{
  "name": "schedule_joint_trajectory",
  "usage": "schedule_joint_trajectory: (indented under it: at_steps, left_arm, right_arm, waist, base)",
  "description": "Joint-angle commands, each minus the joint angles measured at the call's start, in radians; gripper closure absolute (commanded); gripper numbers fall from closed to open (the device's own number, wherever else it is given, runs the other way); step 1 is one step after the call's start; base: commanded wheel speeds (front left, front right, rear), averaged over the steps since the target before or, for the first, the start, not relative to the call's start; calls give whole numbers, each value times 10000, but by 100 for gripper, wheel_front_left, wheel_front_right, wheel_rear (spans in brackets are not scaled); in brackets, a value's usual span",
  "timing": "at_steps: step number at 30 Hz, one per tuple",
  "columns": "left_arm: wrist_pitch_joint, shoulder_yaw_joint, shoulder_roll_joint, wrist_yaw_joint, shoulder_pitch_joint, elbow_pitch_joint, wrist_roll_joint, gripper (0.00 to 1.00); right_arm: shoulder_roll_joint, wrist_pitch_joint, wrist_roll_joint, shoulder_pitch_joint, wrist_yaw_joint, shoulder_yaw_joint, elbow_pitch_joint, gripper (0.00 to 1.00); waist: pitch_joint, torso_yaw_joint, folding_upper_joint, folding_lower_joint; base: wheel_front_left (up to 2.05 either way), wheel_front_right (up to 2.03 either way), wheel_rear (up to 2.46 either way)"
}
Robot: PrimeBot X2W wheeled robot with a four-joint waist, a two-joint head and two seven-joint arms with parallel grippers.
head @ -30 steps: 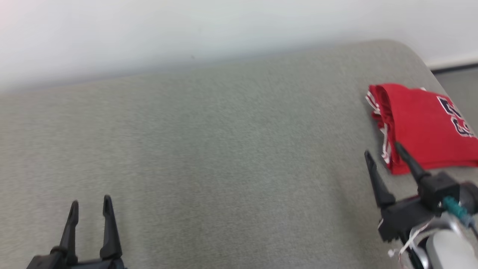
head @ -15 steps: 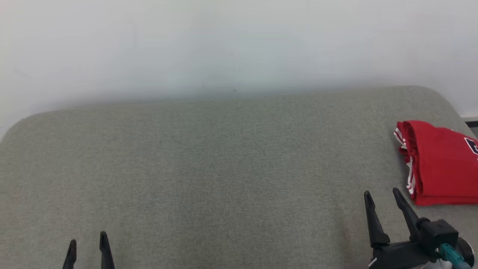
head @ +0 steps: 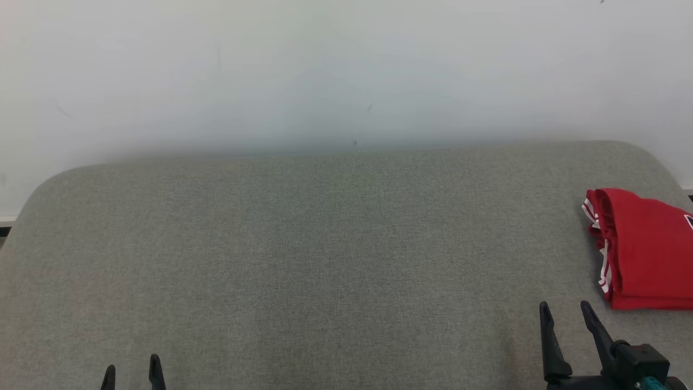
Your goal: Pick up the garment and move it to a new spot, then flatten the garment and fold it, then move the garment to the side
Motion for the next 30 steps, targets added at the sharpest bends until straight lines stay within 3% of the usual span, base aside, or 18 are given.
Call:
schedule_joint_trajectory:
  at_steps: [1, 27, 28, 30]
  left_arm:
    - [-26, 36, -14, -25, 74, 5, 79, 0]
    - [-26, -60, -15, -34, -136, -58, 248, 0]
    - [1, -80, 0, -41, -74, -50, 159, 100]
    - [15, -85, -21, -43, -28, 110, 127, 100]
  right_arm:
    - [52, -51, -28, 11, 1, 26, 16, 0]
    - [48, -142, 55, -344, 2, 597, 337, 0]
    - [68, -92, 8, -259, 0, 597, 334, 100]
    - [98, -70, 17, -184, 0, 594, 489, 100]
  waist:
    - [25, -31, 0, 0]
    - [69, -81, 0, 0]
    - [74, -75, 0, 1]
    - [68, -80, 0, 0]
  base:
    - [0, 0, 0]
    - [0, 0, 0]
    - [0, 0, 0]
    - [0, 0, 0]
